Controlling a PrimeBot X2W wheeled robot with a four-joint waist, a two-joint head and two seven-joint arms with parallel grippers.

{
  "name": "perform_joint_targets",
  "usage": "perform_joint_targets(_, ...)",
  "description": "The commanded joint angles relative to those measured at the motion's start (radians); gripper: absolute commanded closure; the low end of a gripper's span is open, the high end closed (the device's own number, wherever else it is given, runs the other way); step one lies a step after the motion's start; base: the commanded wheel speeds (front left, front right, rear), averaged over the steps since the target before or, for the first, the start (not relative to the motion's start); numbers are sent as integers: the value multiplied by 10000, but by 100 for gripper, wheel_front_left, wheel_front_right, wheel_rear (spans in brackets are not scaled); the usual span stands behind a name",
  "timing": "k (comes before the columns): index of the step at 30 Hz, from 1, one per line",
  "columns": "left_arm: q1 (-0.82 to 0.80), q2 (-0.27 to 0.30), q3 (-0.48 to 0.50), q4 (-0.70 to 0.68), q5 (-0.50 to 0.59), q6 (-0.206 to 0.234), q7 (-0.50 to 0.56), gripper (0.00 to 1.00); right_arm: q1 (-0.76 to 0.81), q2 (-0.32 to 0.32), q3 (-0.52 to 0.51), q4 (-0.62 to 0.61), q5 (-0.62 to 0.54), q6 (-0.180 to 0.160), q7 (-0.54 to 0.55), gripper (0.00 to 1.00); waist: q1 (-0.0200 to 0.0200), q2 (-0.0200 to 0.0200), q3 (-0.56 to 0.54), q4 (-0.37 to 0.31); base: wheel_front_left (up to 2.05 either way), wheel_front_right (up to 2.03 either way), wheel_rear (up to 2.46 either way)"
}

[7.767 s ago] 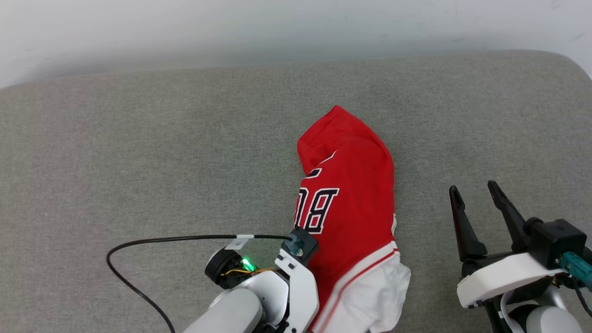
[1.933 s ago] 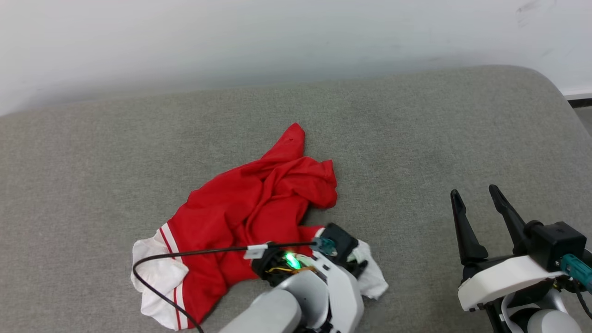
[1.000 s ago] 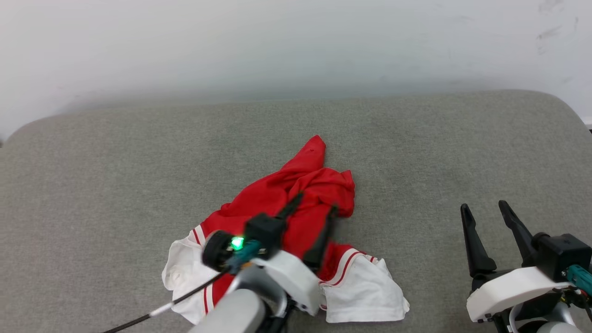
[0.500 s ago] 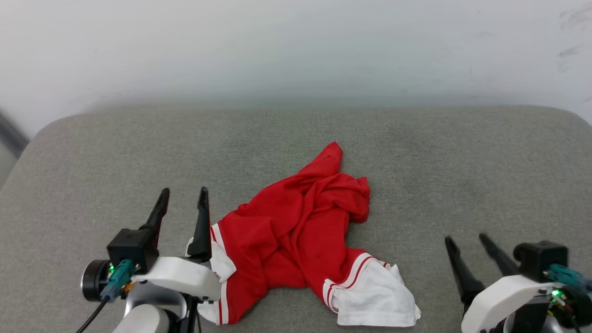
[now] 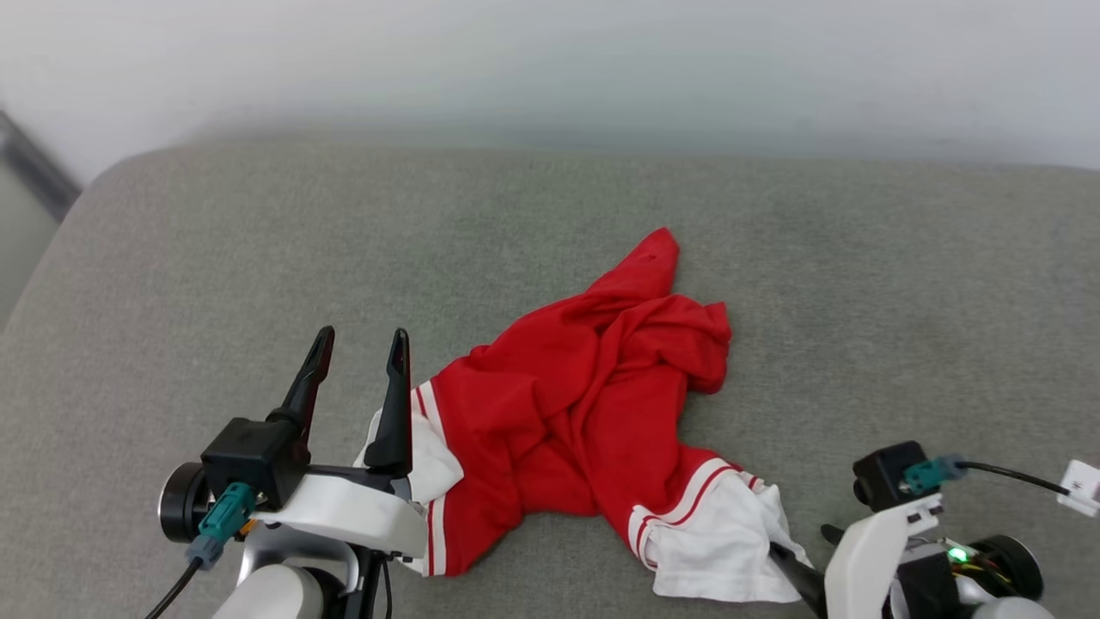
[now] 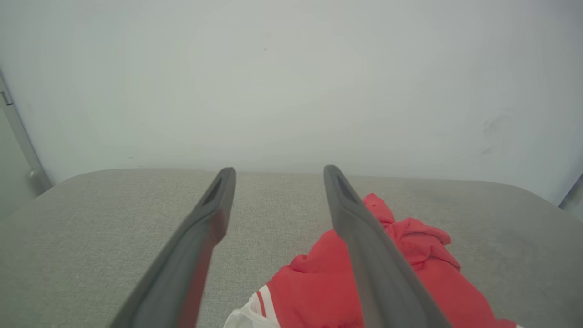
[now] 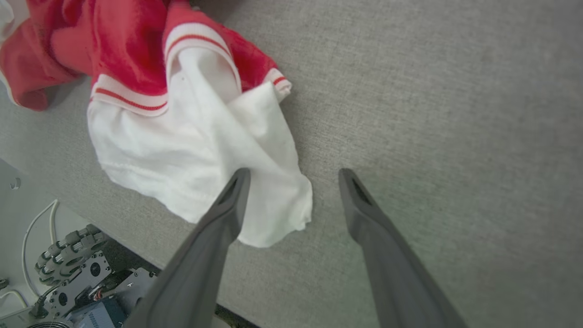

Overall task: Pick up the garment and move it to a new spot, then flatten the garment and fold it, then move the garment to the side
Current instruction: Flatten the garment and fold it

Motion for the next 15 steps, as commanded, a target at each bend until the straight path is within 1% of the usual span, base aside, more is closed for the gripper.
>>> perform_joint_targets(1,-85,-21,33,11,-5,-37,-66,0,-214,-84,171,205,85,-3,-97,0,0,0,223,190,0,0,0)
perform_joint_targets(9,-144,-198,68,269,-159,-91,-215,0,-933,-349,1401,2269,533,-3,-534,0,0,0,583,470,0,0,0)
perform_joint_targets(10,-143,-210,71,304,-157,-109,-241,0,-952,-335,1487,2518,659,-5,-579,17,0,0,592,483,0,0,0)
perform_joint_targets(11,-131,-221,82,344,-169,-115,-268,0,-992,-331,1582,2678,715,-6,-614,66,0,0,590,485,0,0,0)
perform_joint_targets(12,-100,-232,87,374,-189,-109,-274,0,-1050,-364,1648,2781,773,-5,-715,100,0,0,575,476,0,0,0)
perform_joint_targets(15,85,-245,106,409,-181,17,-301,0,-1299,-532,1662,2711,868,-3,-1104,100,0,0,465,345,0,0,0)
